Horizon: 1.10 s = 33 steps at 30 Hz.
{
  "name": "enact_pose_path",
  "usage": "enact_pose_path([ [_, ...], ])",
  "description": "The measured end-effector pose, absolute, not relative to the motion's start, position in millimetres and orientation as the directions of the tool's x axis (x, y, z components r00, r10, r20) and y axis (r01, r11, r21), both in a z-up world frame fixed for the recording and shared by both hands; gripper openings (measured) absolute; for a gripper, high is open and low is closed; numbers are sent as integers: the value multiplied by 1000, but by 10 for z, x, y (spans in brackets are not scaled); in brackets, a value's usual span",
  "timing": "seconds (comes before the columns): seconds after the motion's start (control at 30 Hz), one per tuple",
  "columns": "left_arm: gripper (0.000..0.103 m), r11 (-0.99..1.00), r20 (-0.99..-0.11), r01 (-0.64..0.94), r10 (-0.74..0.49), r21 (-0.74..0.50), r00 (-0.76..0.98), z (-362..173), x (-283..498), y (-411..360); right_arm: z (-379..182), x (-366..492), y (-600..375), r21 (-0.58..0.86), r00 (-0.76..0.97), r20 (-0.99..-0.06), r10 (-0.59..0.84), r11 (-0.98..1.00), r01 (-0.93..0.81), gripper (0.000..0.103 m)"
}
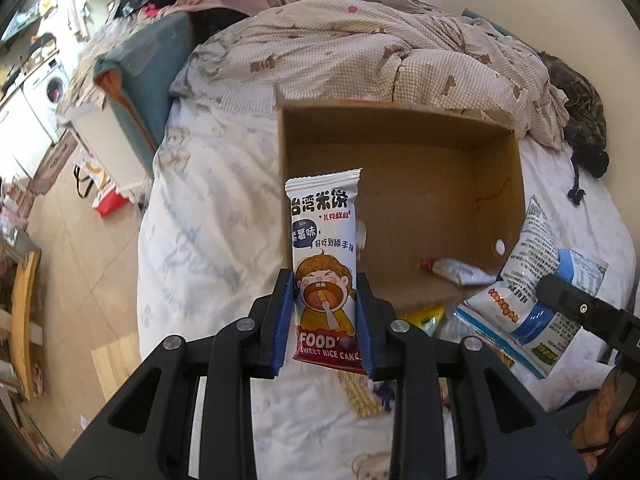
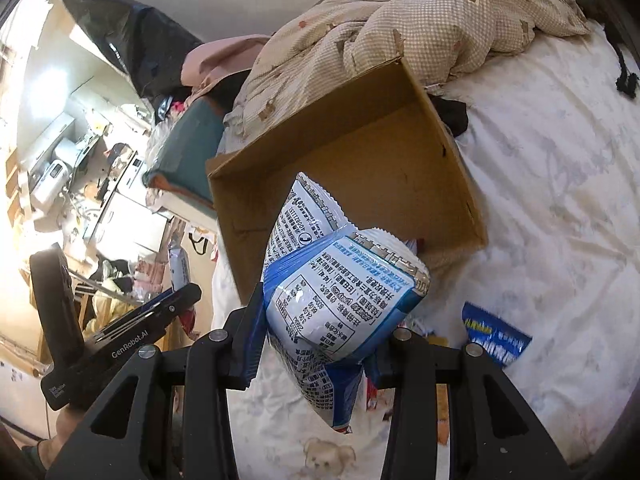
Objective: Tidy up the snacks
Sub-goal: 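Lower both snacks into the box and open both tools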
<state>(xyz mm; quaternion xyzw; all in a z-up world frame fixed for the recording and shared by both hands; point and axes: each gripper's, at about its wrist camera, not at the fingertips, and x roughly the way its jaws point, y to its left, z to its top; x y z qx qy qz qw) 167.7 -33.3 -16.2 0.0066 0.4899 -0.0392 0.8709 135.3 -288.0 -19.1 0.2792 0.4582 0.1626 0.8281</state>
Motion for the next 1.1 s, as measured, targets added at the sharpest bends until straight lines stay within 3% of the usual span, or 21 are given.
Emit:
enact_pose_path([
  [0.23,25,994,-850,113,-67,-10,522,-256,2028,-580,-210,1804,-2942,564,549,-689,472,826,-3,42],
  [0.33,25,992,-847,129,-66,2,527,-347,2129,-669,-311,2009,-3003,606,553,-671,493,795,26,42],
  [0.53,25,989,-831,138,-39,45,554,-596,2233,-722,-474,2266,-2866,532,534,-720,443,846,16,43],
  [0.97,26,991,-842,133,-80,-10,533,-689,2339,-672,-688,2373,-2829,420,494,-801,337,905,63,44],
  [1.03,30,991,-847,131,-80,-12,526,-697,2345,-676,-681,2374,-2802,362,499,-818,286,930,61,44],
  [1.1,47,992,-848,125,-84,-21,523,-688,2336,-670,-644,2363,-2757,287,522,-824,221,957,47,45],
])
